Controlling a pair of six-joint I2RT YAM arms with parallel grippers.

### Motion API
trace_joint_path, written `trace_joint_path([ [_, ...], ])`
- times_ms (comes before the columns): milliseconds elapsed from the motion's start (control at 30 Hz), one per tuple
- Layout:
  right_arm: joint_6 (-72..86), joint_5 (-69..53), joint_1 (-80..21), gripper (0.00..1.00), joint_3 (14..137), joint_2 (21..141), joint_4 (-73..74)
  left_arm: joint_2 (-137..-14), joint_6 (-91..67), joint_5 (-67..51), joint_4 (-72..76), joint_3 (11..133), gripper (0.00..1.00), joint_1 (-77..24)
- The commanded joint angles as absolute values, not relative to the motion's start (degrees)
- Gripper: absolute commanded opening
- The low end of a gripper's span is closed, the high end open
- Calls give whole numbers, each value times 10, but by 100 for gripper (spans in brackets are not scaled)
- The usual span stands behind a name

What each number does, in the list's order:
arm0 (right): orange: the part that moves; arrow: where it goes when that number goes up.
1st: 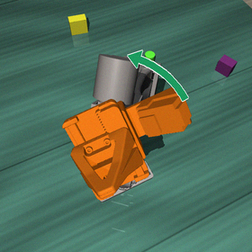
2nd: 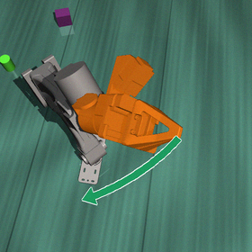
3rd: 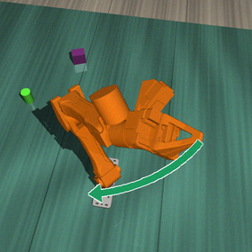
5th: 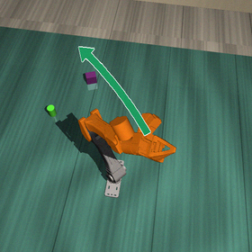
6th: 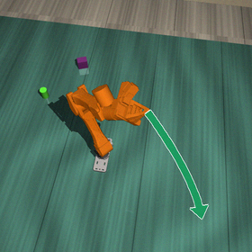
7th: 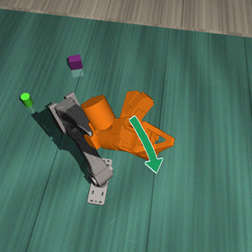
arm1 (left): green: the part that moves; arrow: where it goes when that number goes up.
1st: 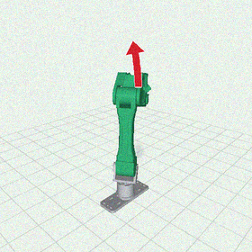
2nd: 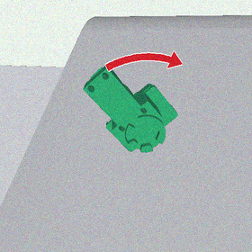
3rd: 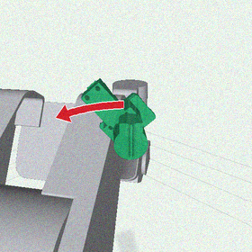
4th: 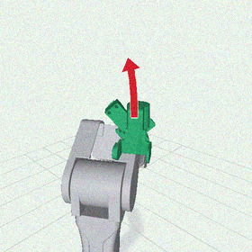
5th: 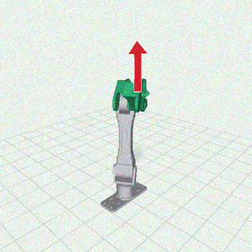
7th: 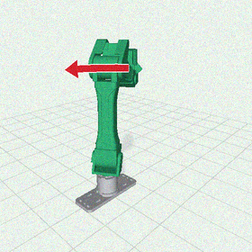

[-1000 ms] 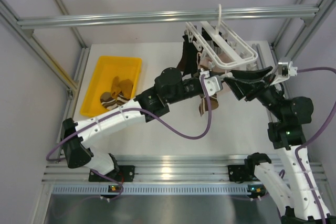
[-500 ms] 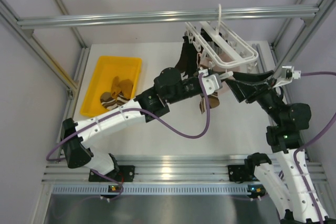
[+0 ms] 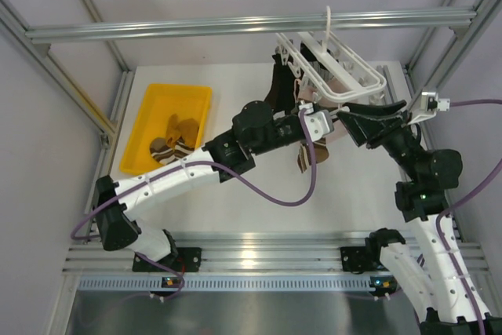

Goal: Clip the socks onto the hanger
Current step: Open the clamp at the hanger.

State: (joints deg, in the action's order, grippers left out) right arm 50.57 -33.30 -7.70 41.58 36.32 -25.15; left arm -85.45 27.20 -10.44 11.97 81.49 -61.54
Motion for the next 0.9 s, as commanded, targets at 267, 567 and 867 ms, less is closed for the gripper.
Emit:
trace_joint_path([
  [267,519,-344,-86,45,419,378,-279,-875,288,-98,127,853,0,-621],
  [567,507,-353,-86,7,418,376,-281,-867,274,-90,124,846,24,-622],
  [867,504,-354,-86,0,423,379,-283,-774,176,-113,47,814,66,-603],
])
